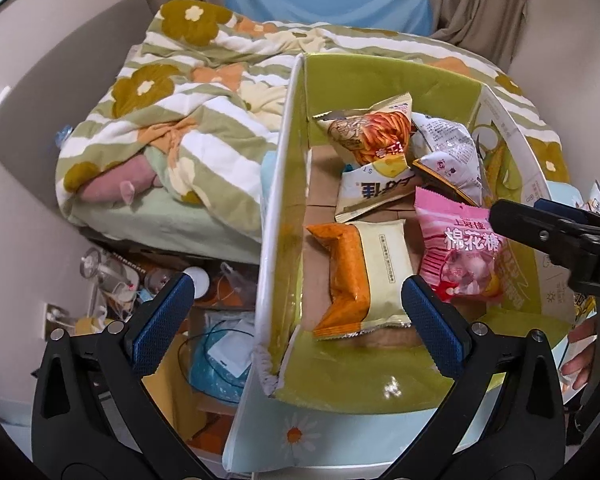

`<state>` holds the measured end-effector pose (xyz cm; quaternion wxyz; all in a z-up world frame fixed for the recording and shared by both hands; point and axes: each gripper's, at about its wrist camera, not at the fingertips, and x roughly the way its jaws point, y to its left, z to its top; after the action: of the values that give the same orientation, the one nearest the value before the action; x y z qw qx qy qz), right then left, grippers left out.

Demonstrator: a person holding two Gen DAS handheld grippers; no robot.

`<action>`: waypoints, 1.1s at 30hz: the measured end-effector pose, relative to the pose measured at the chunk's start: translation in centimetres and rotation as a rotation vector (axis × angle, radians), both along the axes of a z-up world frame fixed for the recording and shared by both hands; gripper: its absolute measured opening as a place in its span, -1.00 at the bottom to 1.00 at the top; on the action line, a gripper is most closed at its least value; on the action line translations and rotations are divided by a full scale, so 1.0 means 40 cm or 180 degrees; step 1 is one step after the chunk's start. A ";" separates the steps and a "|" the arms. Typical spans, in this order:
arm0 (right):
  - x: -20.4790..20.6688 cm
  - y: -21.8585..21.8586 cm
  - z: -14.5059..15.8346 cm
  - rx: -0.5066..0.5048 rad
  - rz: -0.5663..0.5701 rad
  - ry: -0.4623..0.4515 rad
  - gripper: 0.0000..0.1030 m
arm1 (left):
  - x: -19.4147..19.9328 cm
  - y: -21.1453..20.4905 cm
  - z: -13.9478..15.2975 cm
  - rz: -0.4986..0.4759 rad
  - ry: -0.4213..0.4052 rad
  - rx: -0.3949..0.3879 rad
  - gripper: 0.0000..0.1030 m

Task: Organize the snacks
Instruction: 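Carry both bags into the yellow box and open both tools to release them, then withdraw both tools from the box toward the remaining snacks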

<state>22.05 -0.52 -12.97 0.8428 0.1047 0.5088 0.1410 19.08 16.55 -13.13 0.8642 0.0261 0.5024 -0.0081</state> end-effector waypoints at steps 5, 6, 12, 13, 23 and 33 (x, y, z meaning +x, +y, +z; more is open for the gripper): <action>-0.024 0.000 0.022 -0.0042 -0.0014 -0.0075 0.99 | -0.013 0.006 0.022 0.0026 -0.0054 -0.0002 1.00; -0.027 -0.003 0.031 -0.0042 -0.0014 -0.0098 0.99 | -0.014 0.006 0.028 0.0030 -0.0072 0.0003 1.00; -0.071 -0.018 0.096 -0.0030 0.0000 -0.0239 0.99 | -0.044 -0.008 0.083 -0.0018 -0.0278 -0.0025 1.00; -0.081 -0.021 0.109 -0.0044 -0.0003 -0.0271 0.99 | -0.047 -0.014 0.096 -0.0046 -0.0314 -0.0034 1.00; -0.216 -0.125 0.243 -0.0151 -0.0451 -0.0577 0.99 | -0.081 -0.113 0.197 -0.0533 -0.0568 -0.0200 1.00; -0.385 -0.365 0.342 -0.0300 -0.0976 -0.0774 0.99 | -0.132 -0.338 0.252 -0.1194 -0.0734 -0.0276 1.00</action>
<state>6.64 -15.13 0.70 0.9136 0.1236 0.3875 -0.0013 13.79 3.04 -3.06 0.8996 0.0827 0.3858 -0.1871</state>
